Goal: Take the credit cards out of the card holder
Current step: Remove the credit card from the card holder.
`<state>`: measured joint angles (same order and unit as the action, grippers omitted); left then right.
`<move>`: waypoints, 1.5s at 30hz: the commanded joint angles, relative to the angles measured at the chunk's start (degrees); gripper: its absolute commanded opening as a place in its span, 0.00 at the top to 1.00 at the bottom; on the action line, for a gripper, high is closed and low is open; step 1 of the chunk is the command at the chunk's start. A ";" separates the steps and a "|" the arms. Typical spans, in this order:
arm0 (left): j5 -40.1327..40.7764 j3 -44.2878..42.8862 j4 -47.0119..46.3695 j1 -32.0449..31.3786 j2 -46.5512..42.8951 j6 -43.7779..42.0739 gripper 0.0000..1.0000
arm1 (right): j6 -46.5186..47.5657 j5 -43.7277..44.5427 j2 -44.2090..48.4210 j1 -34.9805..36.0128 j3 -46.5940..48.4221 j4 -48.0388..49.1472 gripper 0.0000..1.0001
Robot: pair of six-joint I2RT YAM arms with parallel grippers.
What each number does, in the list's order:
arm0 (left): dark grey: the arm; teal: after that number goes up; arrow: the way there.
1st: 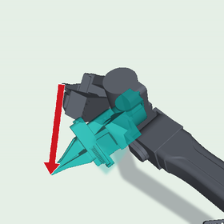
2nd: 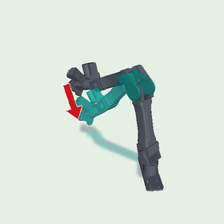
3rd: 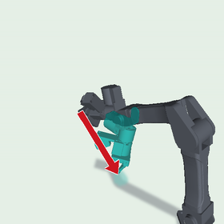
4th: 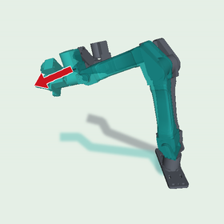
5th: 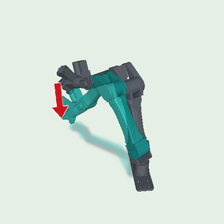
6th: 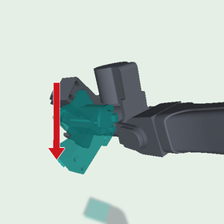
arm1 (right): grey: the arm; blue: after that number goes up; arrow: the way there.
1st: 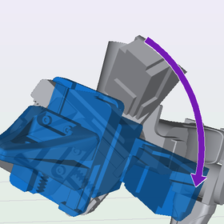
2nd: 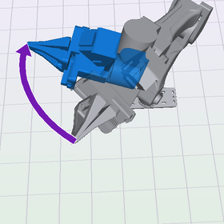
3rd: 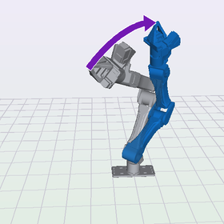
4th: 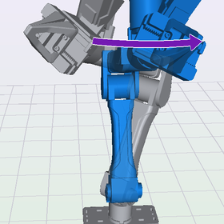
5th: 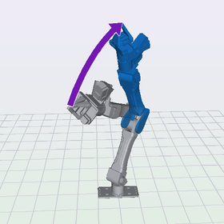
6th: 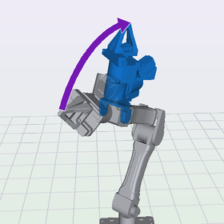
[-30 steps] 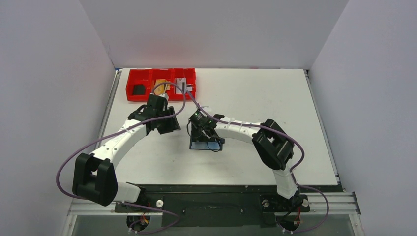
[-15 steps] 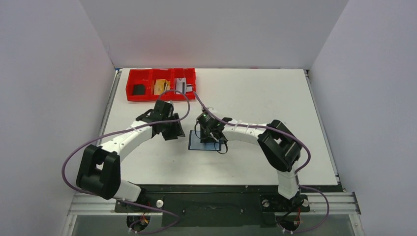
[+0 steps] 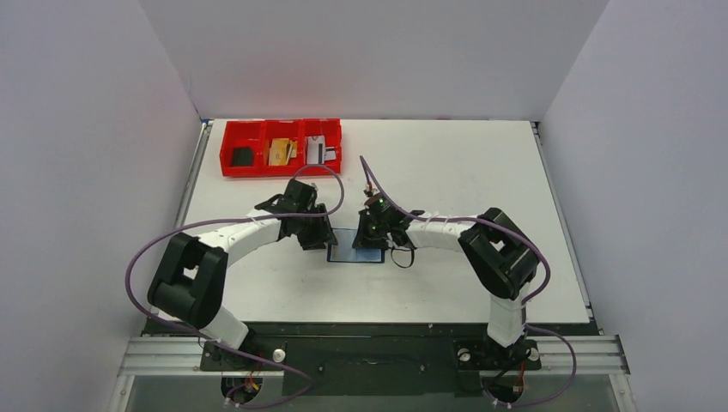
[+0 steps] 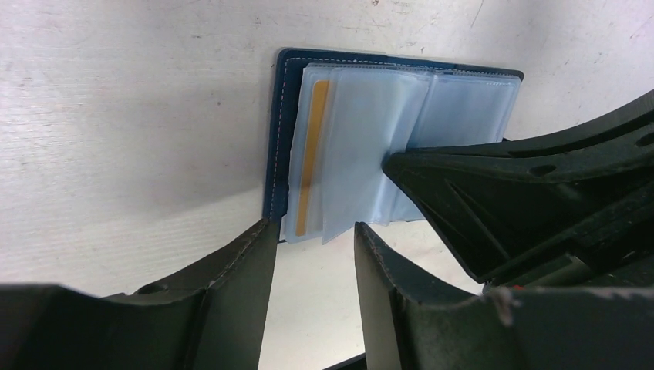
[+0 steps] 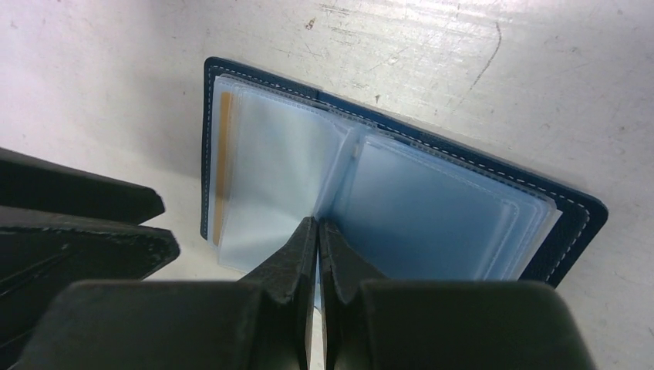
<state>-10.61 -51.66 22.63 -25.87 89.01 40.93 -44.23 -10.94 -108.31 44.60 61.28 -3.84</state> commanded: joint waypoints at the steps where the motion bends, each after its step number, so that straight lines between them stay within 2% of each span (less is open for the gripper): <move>1: -1.89 -1.68 -4.08 -0.61 2.00 0.57 0.61 | 1.33 -2.84 -3.77 -0.39 -4.47 -2.57 1.00; 40: -3.36 -3.39 -6.60 -3.66 9.04 -0.74 0.62 | 1.47 -5.13 -5.02 -1.94 -4.96 -1.14 1.00; 45: -4.29 -3.05 -8.00 -3.66 10.02 0.35 0.69 | 1.45 -5.33 -5.04 -1.91 -5.18 -0.97 1.00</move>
<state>-14.41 -53.84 17.12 -29.17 97.19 41.30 -44.36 -18.81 -109.01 41.98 58.61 2.50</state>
